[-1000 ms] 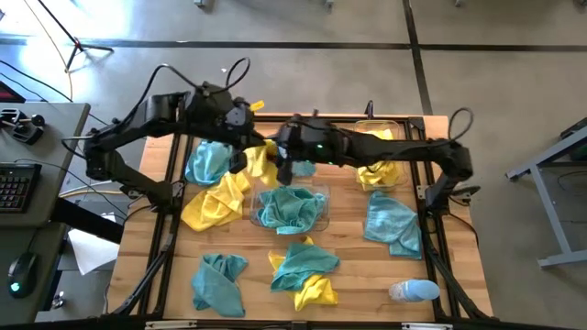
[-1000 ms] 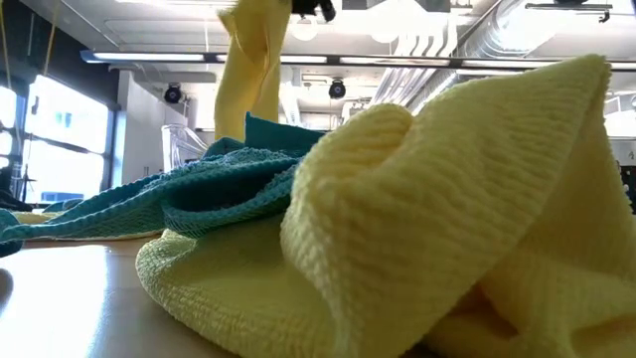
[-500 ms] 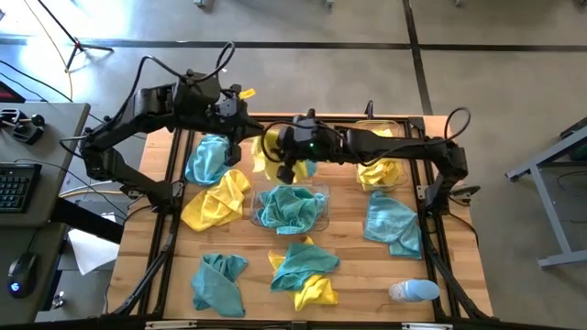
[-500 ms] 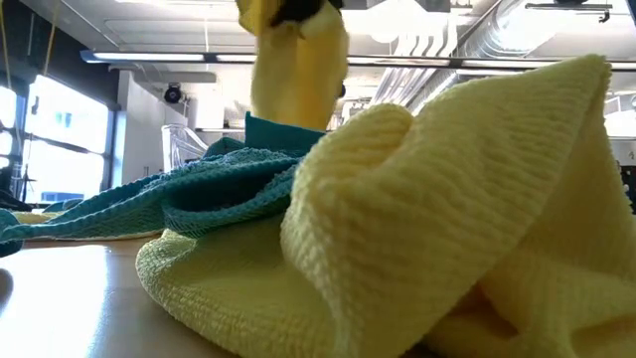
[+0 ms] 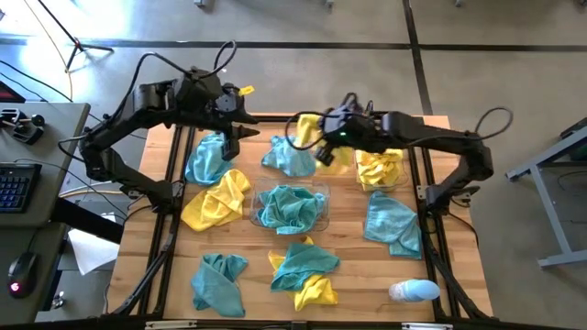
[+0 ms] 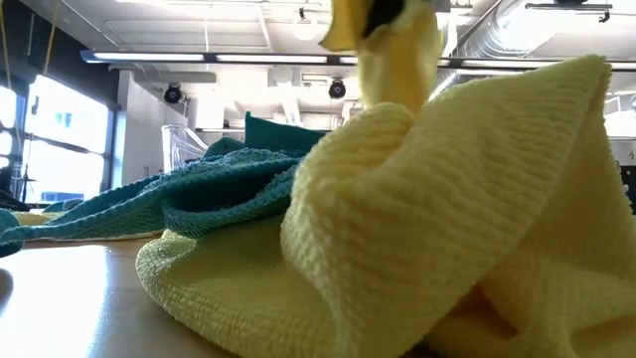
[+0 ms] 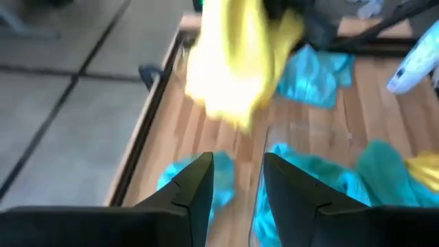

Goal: Sort microfiber towel by color & place in baskets
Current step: Put the yellow towel into the top transparent bin

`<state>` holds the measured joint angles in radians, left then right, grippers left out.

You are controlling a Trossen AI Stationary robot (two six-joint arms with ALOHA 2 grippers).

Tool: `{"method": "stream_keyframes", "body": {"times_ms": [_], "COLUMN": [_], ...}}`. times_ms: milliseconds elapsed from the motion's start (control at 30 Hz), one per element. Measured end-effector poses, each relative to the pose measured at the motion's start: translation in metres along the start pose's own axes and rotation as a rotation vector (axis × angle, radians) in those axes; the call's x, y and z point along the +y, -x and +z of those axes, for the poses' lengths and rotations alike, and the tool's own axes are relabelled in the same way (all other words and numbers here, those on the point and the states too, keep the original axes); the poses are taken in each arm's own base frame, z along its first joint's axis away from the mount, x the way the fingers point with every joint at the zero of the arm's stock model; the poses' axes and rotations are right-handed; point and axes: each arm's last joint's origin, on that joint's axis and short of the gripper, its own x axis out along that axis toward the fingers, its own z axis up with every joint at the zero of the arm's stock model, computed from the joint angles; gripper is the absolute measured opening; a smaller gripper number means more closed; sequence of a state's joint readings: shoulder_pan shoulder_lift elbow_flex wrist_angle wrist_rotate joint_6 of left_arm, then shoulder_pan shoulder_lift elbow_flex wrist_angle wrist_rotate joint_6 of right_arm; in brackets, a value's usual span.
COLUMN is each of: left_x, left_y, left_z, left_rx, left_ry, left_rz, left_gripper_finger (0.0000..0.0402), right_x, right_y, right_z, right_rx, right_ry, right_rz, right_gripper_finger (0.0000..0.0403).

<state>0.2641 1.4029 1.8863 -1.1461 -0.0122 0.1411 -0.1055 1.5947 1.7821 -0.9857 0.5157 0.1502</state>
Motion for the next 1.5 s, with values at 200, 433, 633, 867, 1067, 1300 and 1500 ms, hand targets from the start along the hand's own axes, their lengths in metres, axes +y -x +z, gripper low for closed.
{"method": "stream_keyframes", "body": {"times_ms": [200, 433, 633, 867, 1067, 1300, 1500], "left_x": [-0.004, -0.009, -0.010, -0.010, -0.010, -0.010, -0.010], "left_y": [-0.024, -0.038, -0.036, -0.040, -0.045, -0.046, -0.046], "left_z": [-0.025, -0.058, -0.072, -0.073, -0.076, -0.077, -0.077], "left_rx": [0.119, 0.110, 0.004, -0.061, -0.049, -0.046, -0.046], "left_ry": [0.031, 0.120, 0.194, 0.239, 0.249, 0.249, 0.269], "left_rz": [-0.061, -0.058, -0.026, -0.016, -0.016, -0.008, -0.009], "left_gripper_finger": [0.0115, 0.0115, 0.0115, 0.0115, 0.0115, 0.0115, 0.0115], "right_x": [-0.030, -0.071, -0.088, -0.076, -0.067, -0.077, -0.090], "right_y": [0.033, 0.049, 0.044, -0.001, -0.025, -0.042, -0.062], "right_z": [-0.028, -0.087, -0.130, -0.165, -0.197, -0.210, -0.218], "right_rx": [0.027, 0.042, 0.023, -0.027, 0.119, 0.282, 0.410], "right_ry": [-0.043, -0.216, -0.424, -0.524, -0.593, -0.521, -0.521], "right_rz": [-0.117, -0.248, -0.345, -0.345, -0.233, -0.158, -0.125], "right_gripper_finger": [0.0003, 0.0002, 0.0001, 0.0001, 0.0001, 0.0001, 0.0000]}}
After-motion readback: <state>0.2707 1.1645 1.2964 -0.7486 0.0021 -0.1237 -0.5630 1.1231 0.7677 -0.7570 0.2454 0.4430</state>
